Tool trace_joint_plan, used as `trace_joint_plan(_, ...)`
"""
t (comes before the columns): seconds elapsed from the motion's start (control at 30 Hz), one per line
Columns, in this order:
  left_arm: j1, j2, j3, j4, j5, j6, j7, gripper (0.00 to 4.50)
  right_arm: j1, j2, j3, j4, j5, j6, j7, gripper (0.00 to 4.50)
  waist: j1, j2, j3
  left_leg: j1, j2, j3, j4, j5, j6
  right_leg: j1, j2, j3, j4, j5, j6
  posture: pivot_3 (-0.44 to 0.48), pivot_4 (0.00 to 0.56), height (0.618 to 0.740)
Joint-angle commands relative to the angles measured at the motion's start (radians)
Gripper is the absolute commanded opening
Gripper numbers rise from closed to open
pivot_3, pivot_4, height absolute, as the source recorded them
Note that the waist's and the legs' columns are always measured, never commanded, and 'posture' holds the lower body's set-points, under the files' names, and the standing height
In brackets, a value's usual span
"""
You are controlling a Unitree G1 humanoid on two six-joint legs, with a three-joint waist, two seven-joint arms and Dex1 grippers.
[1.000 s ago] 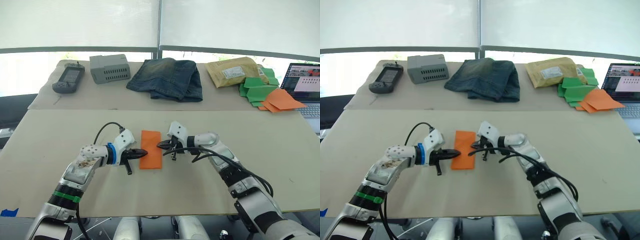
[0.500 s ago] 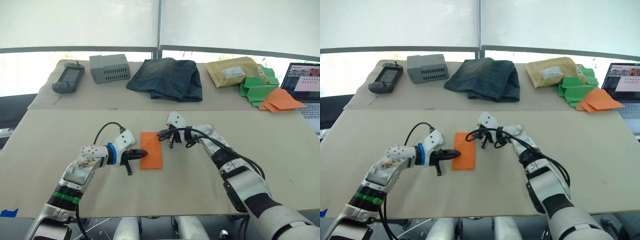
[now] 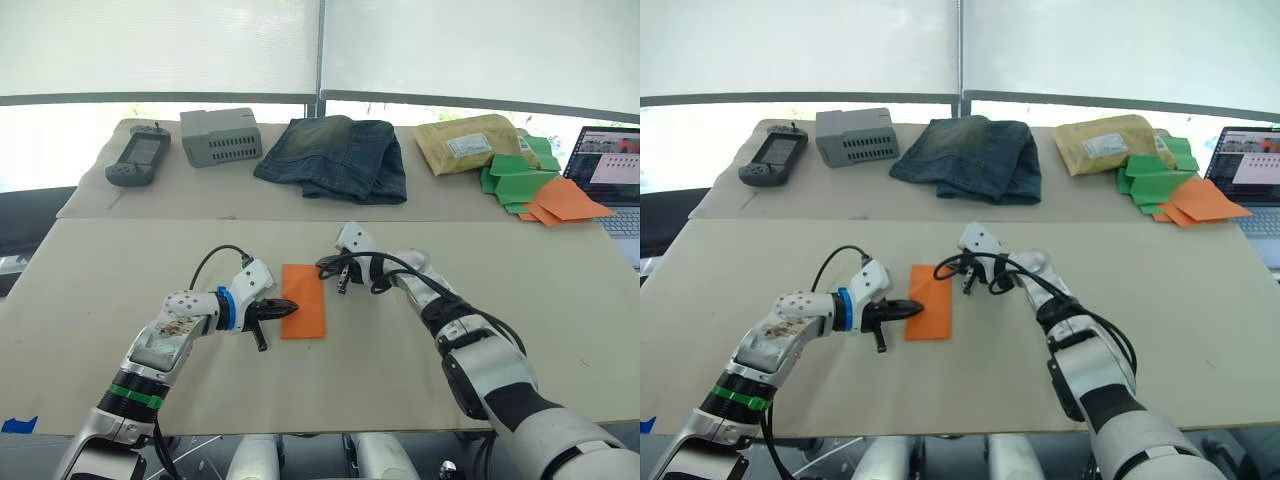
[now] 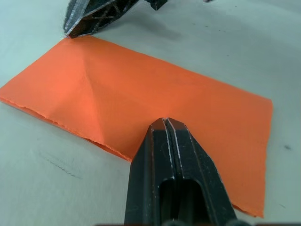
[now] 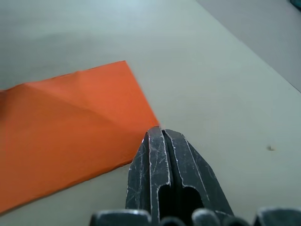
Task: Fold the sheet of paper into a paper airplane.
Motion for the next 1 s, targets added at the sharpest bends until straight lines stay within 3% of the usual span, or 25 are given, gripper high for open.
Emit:
trace_joint_plan(0.03,-0.014,-0.013,-0.020,0.007,0.022,-0.024,0.005,0.00,0.069,-0.005,0.038,-0.022,-0.035,-0.012,0.062,0.01,-0.002,0.000,0.000,0.000,0.000,0.000,-0.001,0.000,0.000,0.000,0.000,0.000,0.000,0.000,0.000,0.000,0.150,0.728)
trace_joint_plan(0.33,-0.034,-0.031,-0.034,0.034,0.040,-0.039,-0.004,0.00,0.191,-0.052,0.105,-0.234,-0.051,0.053,0.195,0.01,-0.005,0.002,-0.001,0.001,0.000,0.000,-0.003,0.000,0.000,0.000,0.000,0.000,-0.001,-0.001,0.000,0.000,0.150,0.728)
trace_joint_plan(0.6,-0.029,-0.040,-0.040,0.042,0.044,-0.049,-0.009,0.00,0.347,-0.145,0.187,-0.589,-0.038,0.226,0.293,0.01,-0.003,0.004,-0.003,0.001,-0.001,0.000,-0.004,0.000,0.000,0.000,0.000,0.000,-0.001,-0.002,0.001,0.000,0.150,0.728)
trace_joint_plan(0.8,-0.028,-0.040,-0.038,0.047,0.042,-0.047,-0.013,0.00,0.420,-0.180,0.207,-0.732,-0.033,0.303,0.280,0.01,0.002,0.004,-0.003,0.002,-0.001,0.000,-0.004,0.000,0.000,0.000,0.001,0.000,-0.001,-0.003,0.000,0.000,0.150,0.728)
trace_joint_plan(1.0,-0.024,-0.041,-0.041,0.044,0.040,-0.042,-0.019,0.00,0.393,-0.167,0.161,-0.747,-0.022,0.323,0.198,0.01,0.001,0.004,-0.003,0.003,-0.001,0.000,-0.004,0.000,0.000,0.001,0.001,0.000,-0.001,-0.004,-0.001,0.000,0.150,0.728)
